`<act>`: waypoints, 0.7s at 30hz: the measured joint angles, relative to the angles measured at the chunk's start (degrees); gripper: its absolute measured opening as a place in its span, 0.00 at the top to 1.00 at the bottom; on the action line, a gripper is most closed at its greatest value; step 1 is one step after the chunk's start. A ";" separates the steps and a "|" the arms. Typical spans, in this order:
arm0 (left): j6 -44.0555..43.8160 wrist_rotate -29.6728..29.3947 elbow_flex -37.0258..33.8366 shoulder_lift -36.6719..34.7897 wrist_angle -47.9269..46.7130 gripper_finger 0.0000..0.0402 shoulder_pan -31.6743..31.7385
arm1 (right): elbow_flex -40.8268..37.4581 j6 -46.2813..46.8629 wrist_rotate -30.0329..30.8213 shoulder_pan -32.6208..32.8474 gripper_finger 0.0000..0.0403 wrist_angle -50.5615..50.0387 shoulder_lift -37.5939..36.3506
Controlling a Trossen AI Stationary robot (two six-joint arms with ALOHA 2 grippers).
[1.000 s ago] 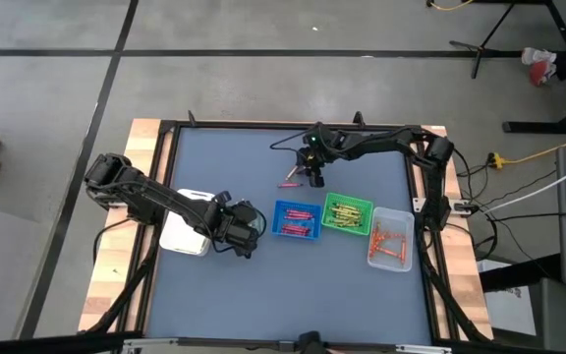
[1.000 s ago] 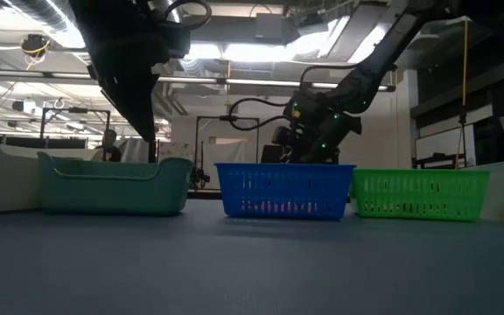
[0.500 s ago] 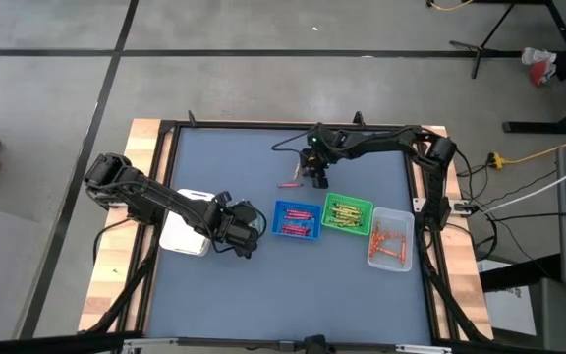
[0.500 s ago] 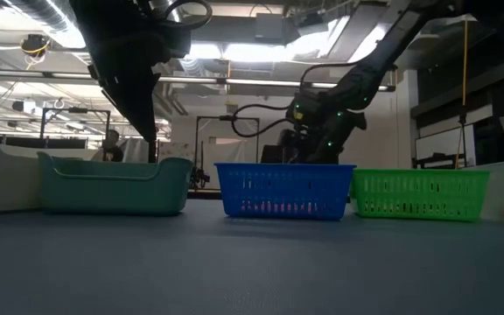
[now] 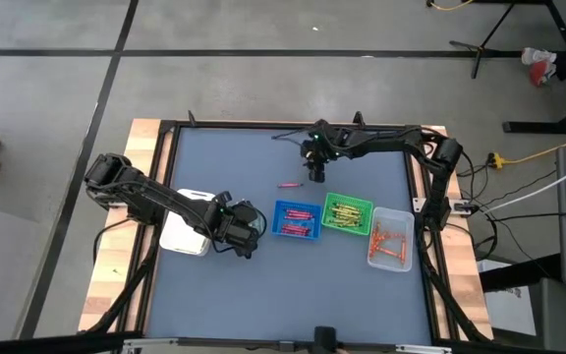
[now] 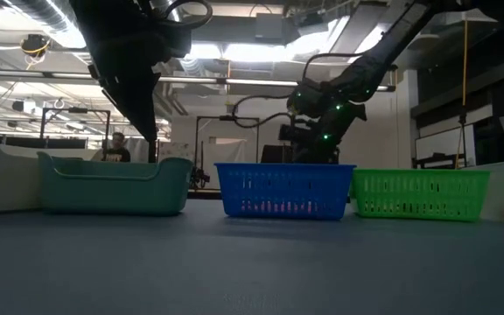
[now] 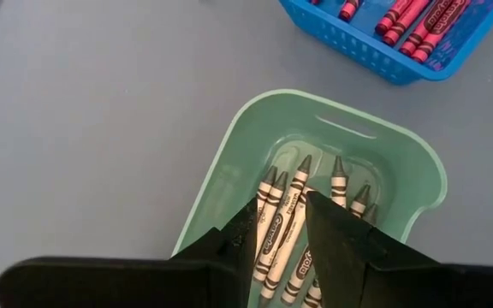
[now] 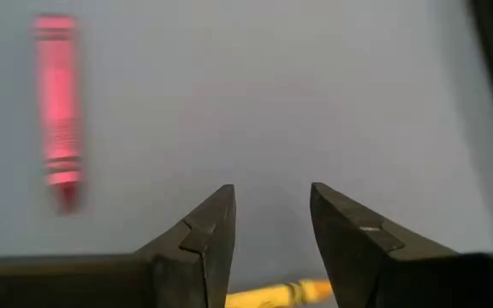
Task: Sort crayons
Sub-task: Put the yellow crayon into the white bin
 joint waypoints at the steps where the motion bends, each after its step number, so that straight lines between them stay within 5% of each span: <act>1: -0.01 0.00 0.00 0.00 0.03 0.79 0.00 | 0.00 3.76 2.24 -0.02 0.62 -0.35 0.00; 8: 0.00 0.00 0.00 0.00 0.07 0.79 0.00 | 0.00 24.59 7.70 0.41 0.62 -4.67 -0.04; 15: 0.02 0.00 0.00 0.00 0.10 0.79 0.00 | 0.04 28.96 13.33 2.66 0.62 -5.79 -1.54; 21: 0.02 -0.02 0.02 -0.02 0.37 0.79 -0.15 | 0.04 31.23 20.90 3.32 0.62 -16.42 -8.17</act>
